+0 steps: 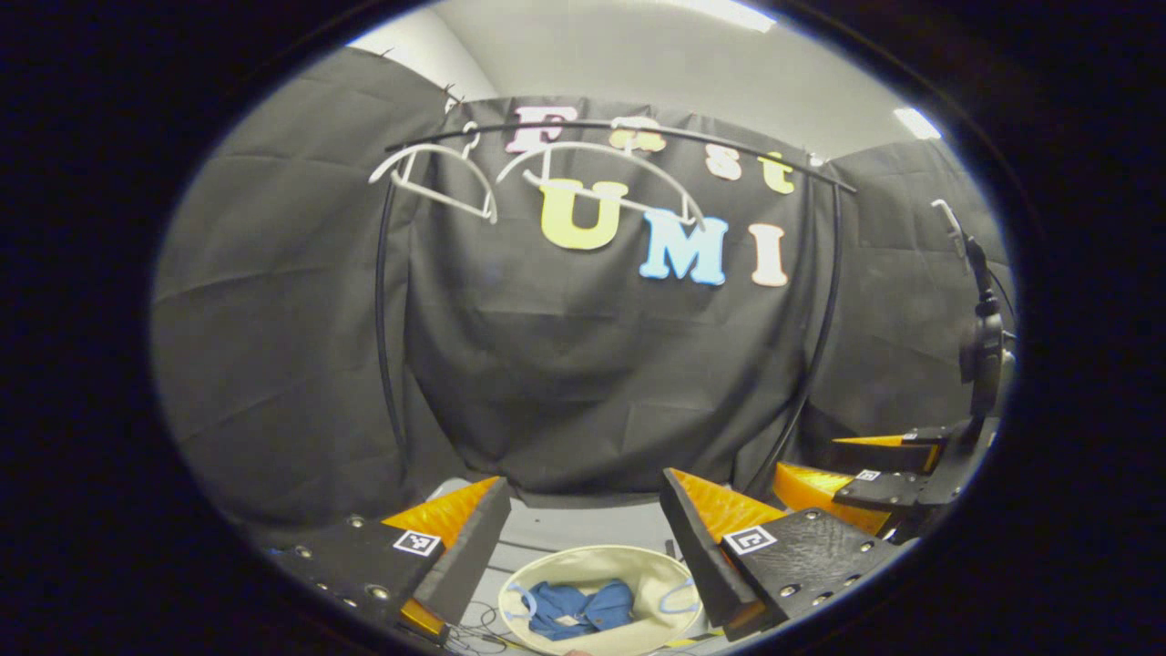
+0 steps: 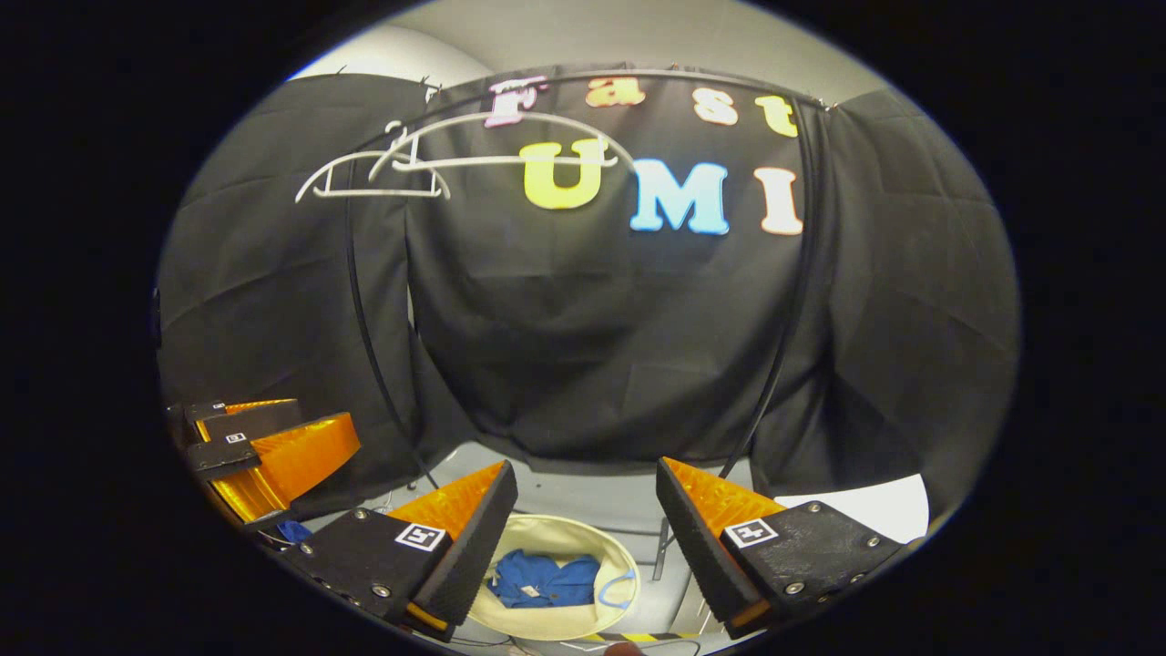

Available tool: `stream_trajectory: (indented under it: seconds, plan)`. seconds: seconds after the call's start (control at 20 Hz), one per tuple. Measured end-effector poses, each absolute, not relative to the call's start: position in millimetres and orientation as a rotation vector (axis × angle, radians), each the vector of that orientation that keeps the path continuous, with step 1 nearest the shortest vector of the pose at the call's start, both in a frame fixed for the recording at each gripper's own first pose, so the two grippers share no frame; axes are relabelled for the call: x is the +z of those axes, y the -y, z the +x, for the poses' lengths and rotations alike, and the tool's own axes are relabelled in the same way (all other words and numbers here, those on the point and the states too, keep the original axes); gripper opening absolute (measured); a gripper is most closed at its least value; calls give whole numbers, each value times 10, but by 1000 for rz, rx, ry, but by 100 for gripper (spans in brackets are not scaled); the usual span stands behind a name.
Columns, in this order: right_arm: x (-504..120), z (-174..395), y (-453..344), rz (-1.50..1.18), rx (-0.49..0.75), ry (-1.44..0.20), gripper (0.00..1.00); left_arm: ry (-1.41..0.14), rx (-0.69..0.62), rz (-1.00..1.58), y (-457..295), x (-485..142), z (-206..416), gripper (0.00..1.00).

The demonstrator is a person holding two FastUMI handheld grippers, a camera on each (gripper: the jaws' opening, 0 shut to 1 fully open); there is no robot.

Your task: Grasp the clothes on the hanger with both hands and then place them into the laundry hamper below.

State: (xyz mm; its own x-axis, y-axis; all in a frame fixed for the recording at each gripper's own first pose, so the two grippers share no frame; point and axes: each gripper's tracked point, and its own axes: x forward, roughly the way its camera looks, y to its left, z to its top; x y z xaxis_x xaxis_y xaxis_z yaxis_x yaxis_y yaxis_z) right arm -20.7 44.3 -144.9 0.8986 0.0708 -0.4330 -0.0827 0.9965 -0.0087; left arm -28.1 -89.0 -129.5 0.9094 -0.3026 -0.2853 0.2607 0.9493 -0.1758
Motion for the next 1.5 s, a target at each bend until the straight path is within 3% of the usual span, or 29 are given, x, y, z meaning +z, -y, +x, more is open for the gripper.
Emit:
stream_trajectory:
  seconds: [0.3,0.6,1.5]
  plan:
    - [-565,-494,-97,-13,9,-273,94,-178,-329,-91,947,-420,-454,96]
    - [-151,-875,99,3,-29,-205,93,-107,-314,-51,876,21,-699,96]
    - [-41,-1445,302,24,-76,-186,93,-51,-271,-58,753,242,-1229,96]
